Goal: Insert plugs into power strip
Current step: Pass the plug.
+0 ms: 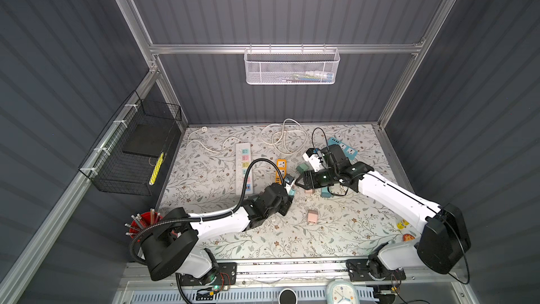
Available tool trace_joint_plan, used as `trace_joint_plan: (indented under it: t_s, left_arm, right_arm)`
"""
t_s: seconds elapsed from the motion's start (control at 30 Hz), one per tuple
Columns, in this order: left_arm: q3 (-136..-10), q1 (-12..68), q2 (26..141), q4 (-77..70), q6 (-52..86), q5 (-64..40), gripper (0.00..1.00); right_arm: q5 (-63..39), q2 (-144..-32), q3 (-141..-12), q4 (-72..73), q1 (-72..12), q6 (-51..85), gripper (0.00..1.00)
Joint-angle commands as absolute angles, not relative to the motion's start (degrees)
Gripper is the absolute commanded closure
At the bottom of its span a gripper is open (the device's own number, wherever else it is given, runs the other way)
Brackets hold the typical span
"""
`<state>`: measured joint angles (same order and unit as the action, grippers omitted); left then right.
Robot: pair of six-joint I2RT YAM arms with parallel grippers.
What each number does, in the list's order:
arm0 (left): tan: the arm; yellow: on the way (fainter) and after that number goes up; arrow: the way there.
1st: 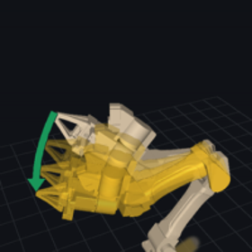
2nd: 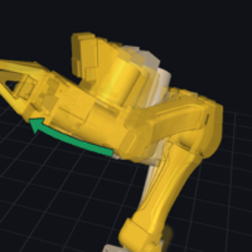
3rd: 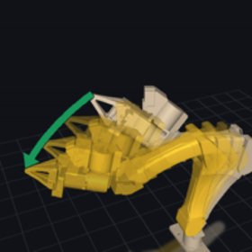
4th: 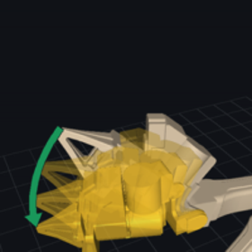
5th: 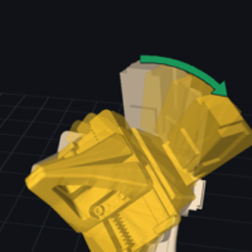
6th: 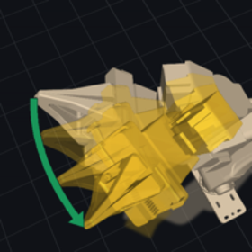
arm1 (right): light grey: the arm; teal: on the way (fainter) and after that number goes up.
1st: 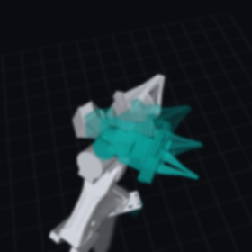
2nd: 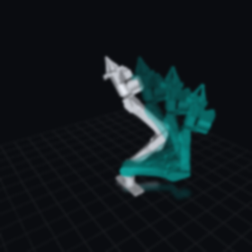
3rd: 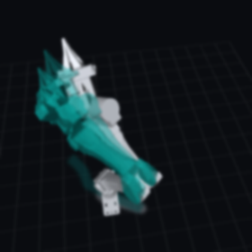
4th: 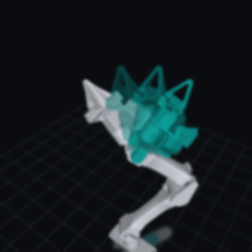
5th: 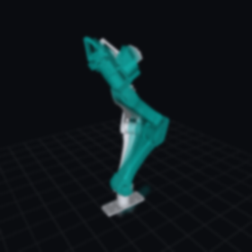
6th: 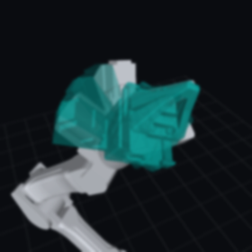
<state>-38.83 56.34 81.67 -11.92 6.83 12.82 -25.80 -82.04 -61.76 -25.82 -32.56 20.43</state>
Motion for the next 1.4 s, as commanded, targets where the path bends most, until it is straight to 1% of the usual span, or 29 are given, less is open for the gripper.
trace_joint_plan:
  t_s: [0.0, 0.13, 0.2, 0.33, 0.43, 0.67, 1.0, 1.37]
  left_arm:
    - [-37.4, 56.7, 79.8, -14.5, 3.1, 11.2, 0.72]
    - [-36.4, 56.7, 78.4, -15.4, 1.9, 10.2, 0.72]
    - [-36.0, 56.7, 77.8, -16.1, 1.5, 9.6, 0.72]
    - [-35.9, 56.7, 77.3, -16.3, 0.5, 9.3, 0.72]
    - [-36.2, 56.7, 77.3, -16.3, 0.0, 9.4, 0.72]
    - [-36.5, 56.6, 77.4, -16.2, -1.7, 10.4, 0.74]
    - [-37.5, 56.7, 78.0, -16.3, -3.1, 10.9, 0.74]
    - [-38.0, 56.6, 79.0, -16.3, -3.1, 11.2, 0.73]
  right_arm:
    - [-30.2, -83.6, -63.5, -26.6, -32.4, 19.9, 0.41]
    - [-32.3, -85.4, -63.6, -25.8, -32.4, 20.1, 0.41]
    - [-33.5, -86.4, -63.7, -25.2, -32.4, 20.4, 0.46]
    - [-37.2, -88.0, -63.3, -23.3, -32.4, 21.4, 0.48]
    - [-38.3, -88.9, -62.9, -22.8, -32.5, 21.7, 0.51]
    - [-39.0, -89.5, -62.0, -22.7, -32.5, 21.8, 0.54]
    - [-38.3, -90.4, -61.0, -23.4, -32.6, 21.1, 0.55]
    - [-39.0, -90.1, -60.5, -22.9, -32.7, 21.1, 0.64]
